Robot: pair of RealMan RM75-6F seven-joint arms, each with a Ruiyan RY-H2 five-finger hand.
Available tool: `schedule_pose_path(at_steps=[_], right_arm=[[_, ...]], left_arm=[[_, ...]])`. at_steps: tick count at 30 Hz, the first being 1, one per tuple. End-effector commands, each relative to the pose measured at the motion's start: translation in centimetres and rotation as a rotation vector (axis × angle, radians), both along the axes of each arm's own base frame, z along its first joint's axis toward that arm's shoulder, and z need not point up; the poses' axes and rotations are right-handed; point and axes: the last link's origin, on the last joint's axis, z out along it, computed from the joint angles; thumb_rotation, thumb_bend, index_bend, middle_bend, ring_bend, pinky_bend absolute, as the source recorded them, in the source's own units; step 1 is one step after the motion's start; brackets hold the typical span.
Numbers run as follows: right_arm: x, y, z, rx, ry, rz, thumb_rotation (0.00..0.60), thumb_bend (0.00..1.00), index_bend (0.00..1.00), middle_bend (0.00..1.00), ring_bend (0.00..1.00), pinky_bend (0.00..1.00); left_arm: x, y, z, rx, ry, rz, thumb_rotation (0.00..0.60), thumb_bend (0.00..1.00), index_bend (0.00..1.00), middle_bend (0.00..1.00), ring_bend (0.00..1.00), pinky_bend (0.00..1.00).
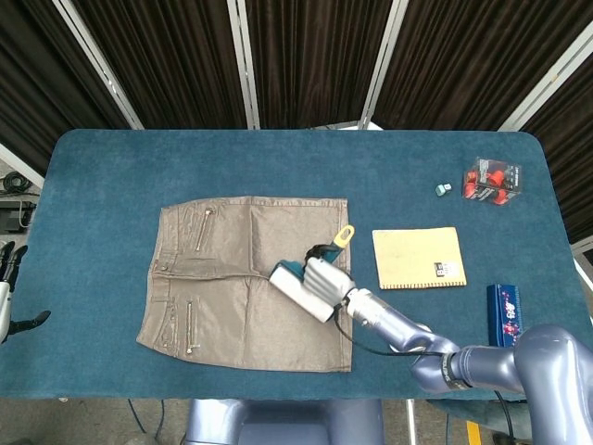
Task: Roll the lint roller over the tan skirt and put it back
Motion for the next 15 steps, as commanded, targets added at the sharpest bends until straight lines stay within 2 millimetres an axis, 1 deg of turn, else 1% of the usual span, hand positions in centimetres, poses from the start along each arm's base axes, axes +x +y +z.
schedule_pose_path(at_steps=[1, 4, 10, 15], right_arm=[[1.0, 1.9, -1.0, 0.050, 0.017, 0.052, 0.600, 0.80, 0.59, 0.63, 0.54, 0.61], [2.0, 3.5, -1.6, 0.090, 0.013, 0.095, 0.600, 0.80, 0.59, 0.63, 0.54, 0.61], [3.3, 5.7, -2.5, 0.143, 0.023, 0.168, 0.600, 0.80, 0.59, 0.63, 0.54, 0.61], [3.6, 6.9, -3.0, 0.172, 0.037, 0.204, 0.600, 0.80, 0.59, 0.63, 0.54, 0.61]], left_arm=[[0.0, 0.0, 0.0, -0.001, 0.000, 0.001, 0.600, 0.00, 0.00, 0.00, 0.00, 0.00], [-0.1, 0.0, 0.1, 0.001, -0.002, 0.002, 0.600, 0.00, 0.00, 0.00, 0.00, 0.00], [-0.2, 0.1, -0.1, -0.006, 0.000, 0.005, 0.600, 0.00, 0.00, 0.00, 0.00, 0.00], [-0.2, 0.1, -0.1, -0.006, 0.000, 0.006, 0.600, 0.00, 0.00, 0.00, 0.00, 0.00]])
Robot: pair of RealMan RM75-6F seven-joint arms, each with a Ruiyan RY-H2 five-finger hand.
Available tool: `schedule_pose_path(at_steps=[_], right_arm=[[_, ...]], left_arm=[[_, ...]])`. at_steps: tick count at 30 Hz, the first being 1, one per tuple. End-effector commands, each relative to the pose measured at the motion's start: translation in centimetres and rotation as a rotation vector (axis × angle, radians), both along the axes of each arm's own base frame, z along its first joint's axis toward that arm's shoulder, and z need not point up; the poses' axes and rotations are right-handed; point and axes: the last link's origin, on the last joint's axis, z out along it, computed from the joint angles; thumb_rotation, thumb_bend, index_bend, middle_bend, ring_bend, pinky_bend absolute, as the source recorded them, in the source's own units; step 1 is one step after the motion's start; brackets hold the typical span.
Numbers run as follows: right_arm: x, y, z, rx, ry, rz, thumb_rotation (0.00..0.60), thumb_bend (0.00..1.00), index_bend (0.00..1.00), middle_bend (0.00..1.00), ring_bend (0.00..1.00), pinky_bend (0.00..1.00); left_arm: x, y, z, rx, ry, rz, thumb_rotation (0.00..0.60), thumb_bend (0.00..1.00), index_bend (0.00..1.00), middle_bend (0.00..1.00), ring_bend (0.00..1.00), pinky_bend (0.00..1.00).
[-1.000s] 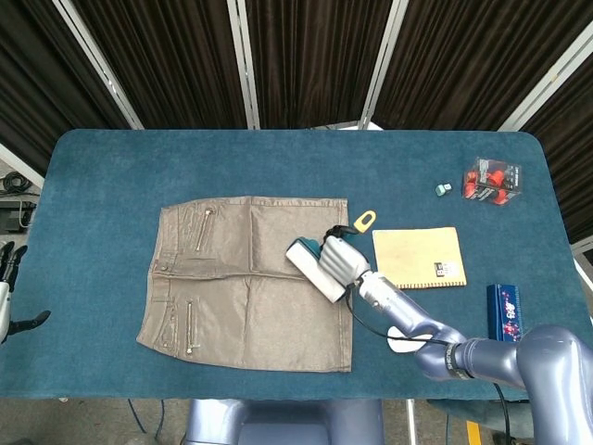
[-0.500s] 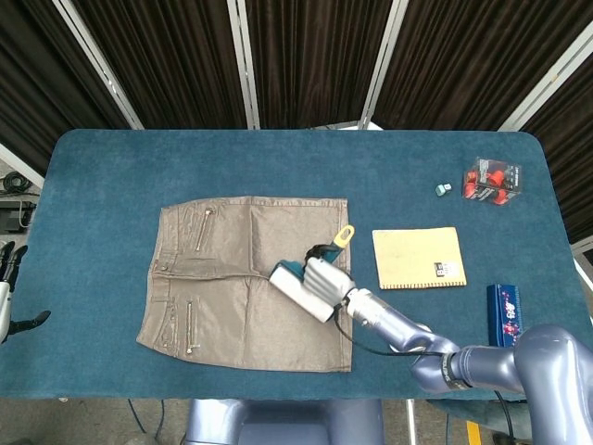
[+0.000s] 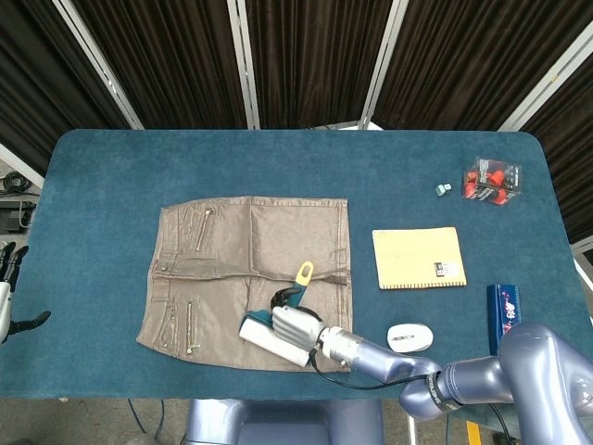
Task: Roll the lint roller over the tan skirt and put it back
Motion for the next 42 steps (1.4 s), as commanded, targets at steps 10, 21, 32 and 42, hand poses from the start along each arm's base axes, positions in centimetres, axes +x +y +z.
schedule_pose_path(at_steps=[10, 21, 32, 42], right_arm=[[-1.3, -1.6, 0.5, -0.071, 0.036, -0.001, 0.600, 0.80, 0.59, 0.63, 0.54, 0.61], [-4.5, -7.2, 3.2, -0.304, 0.072, -0.063, 0.600, 0.80, 0.59, 0.63, 0.54, 0.61], [-5.5, -6.9, 2.9, -0.310, 0.093, -0.057, 0.600, 0.80, 0.59, 0.63, 0.54, 0.61], [-4.2, -2.2, 0.9, -0.188, 0.085, 0.023, 0.600, 0.80, 0.59, 0.63, 0.54, 0.61]], left_arm=[[-0.1, 0.0, -0.1, -0.004, 0.000, 0.005, 0.600, 0.00, 0.00, 0.00, 0.00, 0.00], [-0.1, 0.0, -0.2, -0.005, 0.005, 0.009, 0.600, 0.00, 0.00, 0.00, 0.00, 0.00], [0.0, 0.1, -0.5, -0.013, 0.008, 0.008, 0.600, 0.00, 0.00, 0.00, 0.00, 0.00], [-0.1, 0.1, -0.4, -0.009, 0.006, 0.009, 0.600, 0.00, 0.00, 0.00, 0.00, 0.00]])
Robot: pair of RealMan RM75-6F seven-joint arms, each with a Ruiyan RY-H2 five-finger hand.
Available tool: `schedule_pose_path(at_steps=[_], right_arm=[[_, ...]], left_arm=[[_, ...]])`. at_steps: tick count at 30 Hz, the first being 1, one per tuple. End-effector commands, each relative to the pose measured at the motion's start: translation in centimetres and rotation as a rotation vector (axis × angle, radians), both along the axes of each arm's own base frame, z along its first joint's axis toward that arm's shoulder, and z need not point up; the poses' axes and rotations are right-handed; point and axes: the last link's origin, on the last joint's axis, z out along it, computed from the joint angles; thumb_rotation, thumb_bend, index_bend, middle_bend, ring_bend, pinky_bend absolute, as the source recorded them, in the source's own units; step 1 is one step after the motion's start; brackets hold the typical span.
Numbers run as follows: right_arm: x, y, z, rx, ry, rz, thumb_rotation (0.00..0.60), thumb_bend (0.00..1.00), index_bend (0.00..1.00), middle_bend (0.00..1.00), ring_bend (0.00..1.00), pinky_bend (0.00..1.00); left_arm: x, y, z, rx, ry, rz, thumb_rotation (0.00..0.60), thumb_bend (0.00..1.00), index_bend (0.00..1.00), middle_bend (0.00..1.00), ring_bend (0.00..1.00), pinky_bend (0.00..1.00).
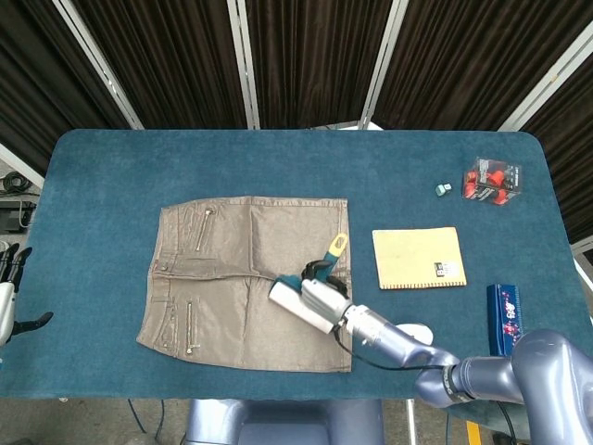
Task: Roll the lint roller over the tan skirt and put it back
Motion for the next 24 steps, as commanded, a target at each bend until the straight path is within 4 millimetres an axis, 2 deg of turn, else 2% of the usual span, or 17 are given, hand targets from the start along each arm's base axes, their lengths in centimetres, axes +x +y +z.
schedule_pose_path(at_steps=[1, 7, 11, 17, 24], right_arm=[[0.3, 1.8, -0.7, 0.047, 0.005, 0.027, 0.600, 0.80, 0.59, 0.63, 0.54, 0.61], [0.5, 4.2, -1.3, 0.111, 0.010, 0.053, 0.600, 0.80, 0.59, 0.63, 0.55, 0.61], [0.6, 4.3, -1.2, 0.109, 0.000, 0.045, 0.600, 0.80, 0.59, 0.63, 0.55, 0.61], [-0.2, 1.6, -0.2, 0.021, 0.002, 0.002, 0.600, 0.80, 0.59, 0.63, 0.55, 0.61], [-4.1, -2.7, 1.9, -0.135, 0.031, -0.099, 0.600, 0.80, 0.59, 0.63, 0.55, 0.61]], left_arm=[[0.0, 0.0, 0.0, 0.000, 0.001, 0.001, 0.600, 0.00, 0.00, 0.00, 0.00, 0.00], [-0.1, 0.0, 0.1, 0.001, 0.001, 0.002, 0.600, 0.00, 0.00, 0.00, 0.00, 0.00], [-0.2, 0.0, 0.0, 0.000, 0.001, 0.004, 0.600, 0.00, 0.00, 0.00, 0.00, 0.00], [-0.2, 0.0, 0.1, 0.001, 0.001, 0.005, 0.600, 0.00, 0.00, 0.00, 0.00, 0.00], [-0.2, 0.0, -0.2, -0.006, 0.005, 0.007, 0.600, 0.00, 0.00, 0.00, 0.00, 0.00]])
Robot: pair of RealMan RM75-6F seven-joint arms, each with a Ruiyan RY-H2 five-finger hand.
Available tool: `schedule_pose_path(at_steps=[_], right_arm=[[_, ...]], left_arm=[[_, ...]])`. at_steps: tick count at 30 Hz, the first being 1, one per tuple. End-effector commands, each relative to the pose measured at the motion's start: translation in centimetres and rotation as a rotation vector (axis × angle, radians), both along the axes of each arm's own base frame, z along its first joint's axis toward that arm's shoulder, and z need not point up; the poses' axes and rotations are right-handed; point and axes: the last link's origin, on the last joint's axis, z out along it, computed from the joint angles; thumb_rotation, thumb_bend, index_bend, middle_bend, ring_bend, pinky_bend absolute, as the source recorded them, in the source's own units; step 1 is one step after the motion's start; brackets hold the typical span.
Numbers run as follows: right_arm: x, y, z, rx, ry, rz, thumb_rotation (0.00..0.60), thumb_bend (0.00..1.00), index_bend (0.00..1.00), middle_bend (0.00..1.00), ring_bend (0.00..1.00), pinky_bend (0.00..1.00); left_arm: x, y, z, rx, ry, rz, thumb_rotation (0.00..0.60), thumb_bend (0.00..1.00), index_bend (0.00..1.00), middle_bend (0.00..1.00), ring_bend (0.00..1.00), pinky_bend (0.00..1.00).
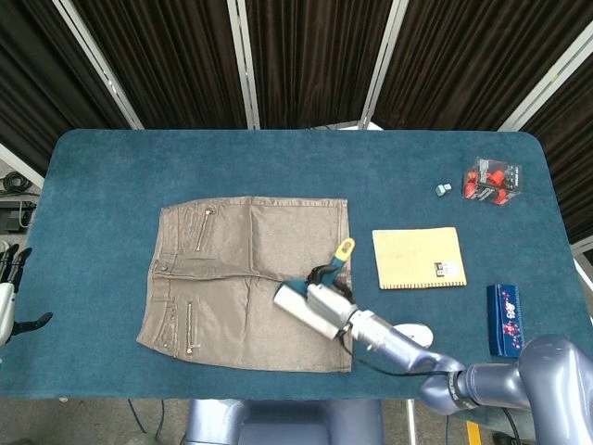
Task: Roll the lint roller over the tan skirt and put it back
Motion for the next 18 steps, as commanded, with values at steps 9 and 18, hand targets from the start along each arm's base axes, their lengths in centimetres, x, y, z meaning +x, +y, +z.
schedule_pose_path(at_steps=[9, 18], right_arm=[[-5.7, -5.7, 4.0, -0.218, 0.009, -0.178, 0.600, 0.80, 0.59, 0.63, 0.55, 0.61], [-9.3, -8.2, 6.6, -0.326, -0.018, -0.353, 0.600, 0.80, 0.59, 0.63, 0.55, 0.61]], left_arm=[[0.0, 0.1, -0.3, -0.009, 0.007, 0.004, 0.600, 0.00, 0.00, 0.00, 0.00, 0.00], [0.0, 0.1, -0.5, -0.014, 0.011, 0.007, 0.600, 0.00, 0.00, 0.00, 0.00, 0.00]])
